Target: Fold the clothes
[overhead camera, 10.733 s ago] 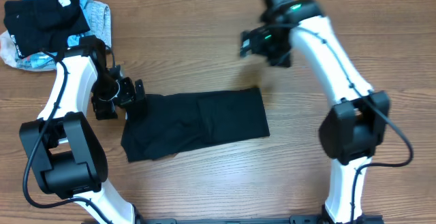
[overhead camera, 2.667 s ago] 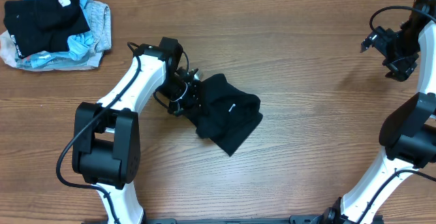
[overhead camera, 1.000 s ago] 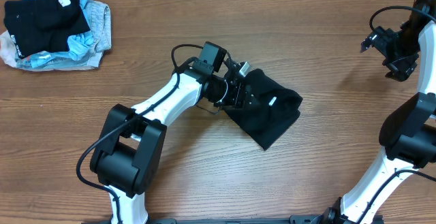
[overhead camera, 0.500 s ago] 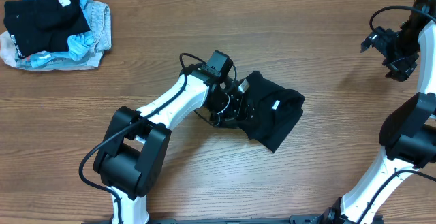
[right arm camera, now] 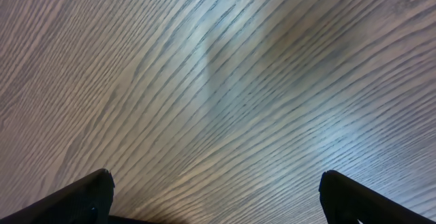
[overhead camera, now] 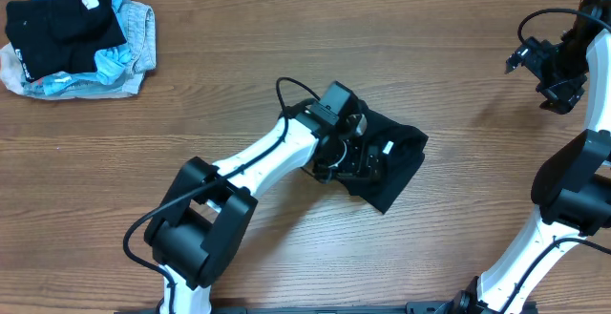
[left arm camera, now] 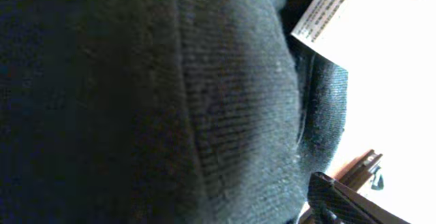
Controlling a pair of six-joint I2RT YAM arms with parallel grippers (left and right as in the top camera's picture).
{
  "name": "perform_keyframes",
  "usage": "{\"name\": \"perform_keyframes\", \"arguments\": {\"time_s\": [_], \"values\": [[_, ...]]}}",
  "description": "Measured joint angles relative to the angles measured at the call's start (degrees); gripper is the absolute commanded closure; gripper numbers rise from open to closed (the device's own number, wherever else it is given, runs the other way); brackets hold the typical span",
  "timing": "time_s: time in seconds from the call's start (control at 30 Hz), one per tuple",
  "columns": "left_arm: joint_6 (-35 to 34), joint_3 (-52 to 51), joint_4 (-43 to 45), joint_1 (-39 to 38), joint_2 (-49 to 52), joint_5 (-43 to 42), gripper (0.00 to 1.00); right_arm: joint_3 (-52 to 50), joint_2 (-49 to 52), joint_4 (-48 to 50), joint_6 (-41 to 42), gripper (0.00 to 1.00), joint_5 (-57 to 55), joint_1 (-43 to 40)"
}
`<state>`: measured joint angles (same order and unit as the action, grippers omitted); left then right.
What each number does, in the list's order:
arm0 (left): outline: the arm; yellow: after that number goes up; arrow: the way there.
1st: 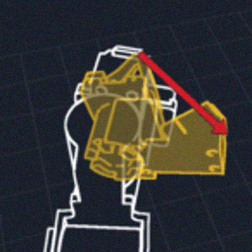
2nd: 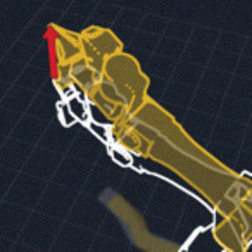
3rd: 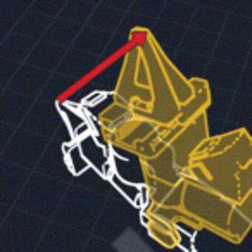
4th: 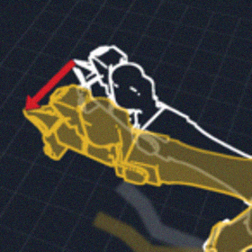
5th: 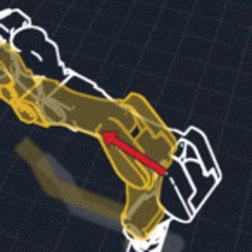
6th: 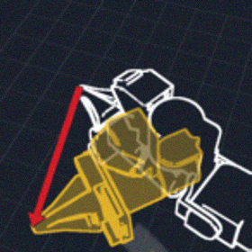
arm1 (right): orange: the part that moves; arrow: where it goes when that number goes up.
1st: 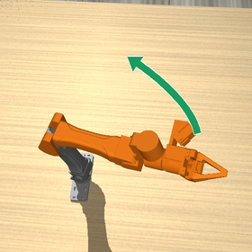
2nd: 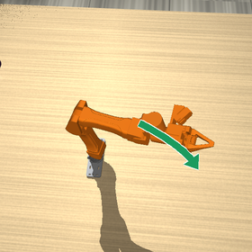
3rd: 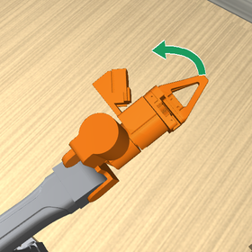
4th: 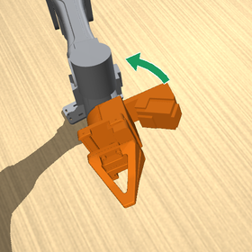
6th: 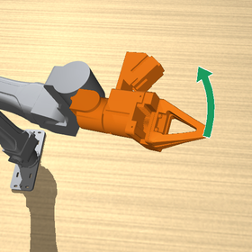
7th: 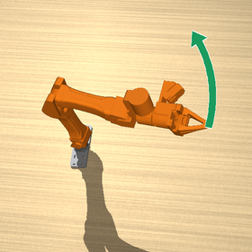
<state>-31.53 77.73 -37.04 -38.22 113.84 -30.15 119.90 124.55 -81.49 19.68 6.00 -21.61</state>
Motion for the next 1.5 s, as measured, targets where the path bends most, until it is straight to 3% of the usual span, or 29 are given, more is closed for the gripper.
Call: {"name": "perform_keyframes", "arguments": {"time_s": [0.03, 0.1, 0.17, 0.2, 0.27, 0.37, 0.47, 0.67, 0.77, 1.03, 1.3, 1.5], "values": [[-0.59, 0.00, 0.17, -0.33, 0.00, 0.39, 0.27, 0.00, 0.02, -0.02, 0.00, 0.00, 0.02, 0.00], [-1.73, 0.00, 0.66, -0.79, 0.00, 0.68, 0.51, 0.00, 0.00, 0.04, -0.02, 0.00, 0.02, 0.00], [-2.43, -0.02, 1.92, -0.81, 0.00, 0.42, 0.90, 0.00, 0.00, 0.02, 0.00, 0.00, 0.02, 0.00], [-2.40, -0.02, 2.60, -0.81, 0.00, 0.20, 0.96, 0.00, 0.00, 0.00, 0.00, 0.00, 0.02, 0.00], [-2.78, -0.02, 5.35, -0.81, 0.00, -1.18, 0.96, 0.00, 0.00, -0.02, -0.02, 0.00, 0.02, 0.00], [-2.45, 0.04, 10.19, -0.81, 0.00, -4.20, 0.80, 0.00, 0.00, -0.02, -0.02, 0.00, 0.02, 0.00], [-0.31, 0.11, 12.55, -0.81, 0.00, -6.54, 0.44, 0.00, 0.00, 0.00, 0.00, 0.00, 0.04, 0.00], [2.19, -0.04, 14.80, -0.83, 0.00, -8.37, 0.41, 0.00, 0.00, -0.02, 0.00, 0.00, 0.02, 0.00], [3.30, -0.83, 15.72, -1.03, 0.02, -8.68, 0.00, 0.00, 0.00, 0.00, -0.02, 0.00, 0.02, 0.00], [6.16, -1.44, 14.01, -2.58, 0.11, -11.72, 0.00, 0.00, 0.00, -0.02, -0.02, 0.00, 0.02, 0.00], [10.60, 4.81, -5.40, -2.71, -1.77, -9.11, 0.00, 0.00, 0.00, 0.00, 0.00, 0.00, 0.02, 0.00], [13.81, 10.32, -12.39, -3.06, -7.39, -7.93, 0.00, 0.00, 0.00, 0.00, 0.00, 0.00, 0.02, 0.00]]}}
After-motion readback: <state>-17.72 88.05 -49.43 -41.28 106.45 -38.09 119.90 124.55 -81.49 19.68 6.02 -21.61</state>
